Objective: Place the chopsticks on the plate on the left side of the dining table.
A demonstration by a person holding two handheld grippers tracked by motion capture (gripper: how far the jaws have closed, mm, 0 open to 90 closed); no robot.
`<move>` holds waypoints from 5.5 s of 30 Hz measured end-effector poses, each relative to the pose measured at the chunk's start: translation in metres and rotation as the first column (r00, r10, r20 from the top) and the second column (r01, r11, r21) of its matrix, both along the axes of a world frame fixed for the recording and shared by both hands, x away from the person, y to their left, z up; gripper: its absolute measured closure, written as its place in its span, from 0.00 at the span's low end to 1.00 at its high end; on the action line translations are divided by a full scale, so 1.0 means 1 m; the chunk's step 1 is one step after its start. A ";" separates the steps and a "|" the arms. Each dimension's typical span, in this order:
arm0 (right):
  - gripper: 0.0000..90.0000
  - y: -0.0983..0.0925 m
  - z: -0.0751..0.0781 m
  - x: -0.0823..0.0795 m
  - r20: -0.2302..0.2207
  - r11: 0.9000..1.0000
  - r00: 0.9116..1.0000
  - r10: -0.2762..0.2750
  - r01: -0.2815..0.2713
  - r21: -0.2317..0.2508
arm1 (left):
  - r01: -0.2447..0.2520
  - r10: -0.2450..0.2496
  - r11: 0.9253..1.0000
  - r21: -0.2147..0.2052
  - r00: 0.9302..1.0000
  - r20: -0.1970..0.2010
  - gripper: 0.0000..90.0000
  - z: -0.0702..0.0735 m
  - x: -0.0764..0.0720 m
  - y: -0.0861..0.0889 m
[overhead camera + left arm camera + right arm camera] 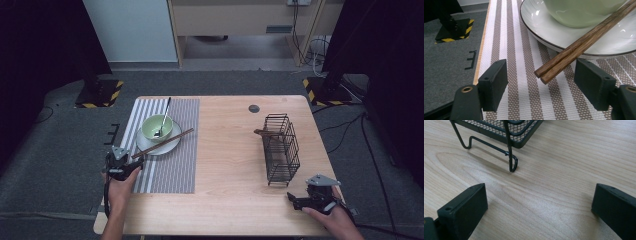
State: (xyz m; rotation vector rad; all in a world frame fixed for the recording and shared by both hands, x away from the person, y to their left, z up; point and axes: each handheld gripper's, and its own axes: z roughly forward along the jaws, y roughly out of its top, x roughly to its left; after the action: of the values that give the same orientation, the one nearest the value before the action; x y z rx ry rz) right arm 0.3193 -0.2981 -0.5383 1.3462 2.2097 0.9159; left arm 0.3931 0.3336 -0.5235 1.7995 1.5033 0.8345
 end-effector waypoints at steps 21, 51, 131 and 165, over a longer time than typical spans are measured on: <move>0.00 0.000 0.000 0.000 0.001 1.000 1.000 0.000 0.000 -0.001 | 0.004 -0.004 1.000 0.012 1.000 0.008 0.30 0.000 0.004 0.006; 0.00 0.000 0.000 0.000 0.001 1.000 1.000 0.000 0.000 0.000 | -0.025 0.025 0.999 0.041 1.000 -0.008 0.35 -0.001 0.007 0.015; 0.00 0.000 0.000 0.000 0.000 1.000 1.000 -0.004 0.004 -0.002 | -0.033 0.033 0.999 0.038 0.999 0.009 0.39 0.006 0.026 0.016; 0.00 0.001 0.000 0.000 -0.001 1.000 1.000 -0.008 0.008 -0.001 | -0.045 0.045 0.999 0.021 0.999 0.017 0.42 0.000 0.031 0.021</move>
State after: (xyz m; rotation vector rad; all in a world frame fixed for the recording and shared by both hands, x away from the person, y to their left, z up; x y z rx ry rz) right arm 0.3194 -0.2971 -0.5382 1.3549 2.2032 0.9114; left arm 0.4244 0.3549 -0.5239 1.7755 1.5349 0.8884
